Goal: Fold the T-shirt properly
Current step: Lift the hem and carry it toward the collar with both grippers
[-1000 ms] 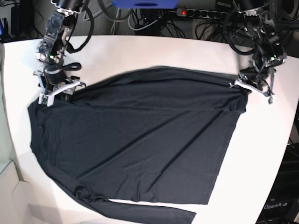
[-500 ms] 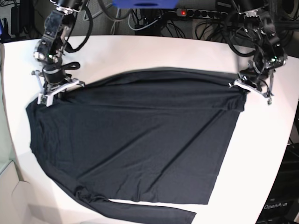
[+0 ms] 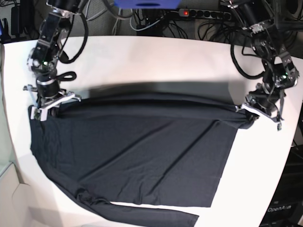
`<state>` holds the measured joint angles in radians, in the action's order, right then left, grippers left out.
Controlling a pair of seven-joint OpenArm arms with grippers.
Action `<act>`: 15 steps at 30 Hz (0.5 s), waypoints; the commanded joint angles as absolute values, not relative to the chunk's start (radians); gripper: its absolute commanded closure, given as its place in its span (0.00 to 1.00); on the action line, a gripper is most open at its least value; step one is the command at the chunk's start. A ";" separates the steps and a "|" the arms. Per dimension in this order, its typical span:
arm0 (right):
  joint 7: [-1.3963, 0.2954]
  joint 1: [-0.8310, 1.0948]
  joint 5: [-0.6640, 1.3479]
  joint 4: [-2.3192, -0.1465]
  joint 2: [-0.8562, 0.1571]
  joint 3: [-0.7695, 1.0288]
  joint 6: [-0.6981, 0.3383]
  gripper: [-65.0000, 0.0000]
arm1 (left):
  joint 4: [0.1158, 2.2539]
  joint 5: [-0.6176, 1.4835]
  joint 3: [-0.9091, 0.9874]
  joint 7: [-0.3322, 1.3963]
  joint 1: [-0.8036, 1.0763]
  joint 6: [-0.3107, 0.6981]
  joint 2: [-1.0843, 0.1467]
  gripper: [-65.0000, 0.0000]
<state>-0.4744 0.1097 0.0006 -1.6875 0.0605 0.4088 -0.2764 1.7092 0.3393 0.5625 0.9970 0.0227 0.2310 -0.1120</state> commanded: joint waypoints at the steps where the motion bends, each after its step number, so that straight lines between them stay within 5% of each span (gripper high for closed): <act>1: -0.453 0.093 0.004 -1.696 0.050 0.400 -0.278 1.00 | 1.725 0.346 0.567 0.978 -0.007 0.229 -0.124 1.00; 15: -0.455 -0.038 0.001 -1.613 -0.013 0.369 -0.278 1.00 | 1.607 0.344 0.558 0.975 -0.124 0.225 -0.127 1.00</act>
<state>-0.4862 -0.0181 -0.0036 -1.5974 -0.0040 0.3683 -0.2768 1.5925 0.3340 0.5556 0.9958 -0.0963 0.2249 -0.1143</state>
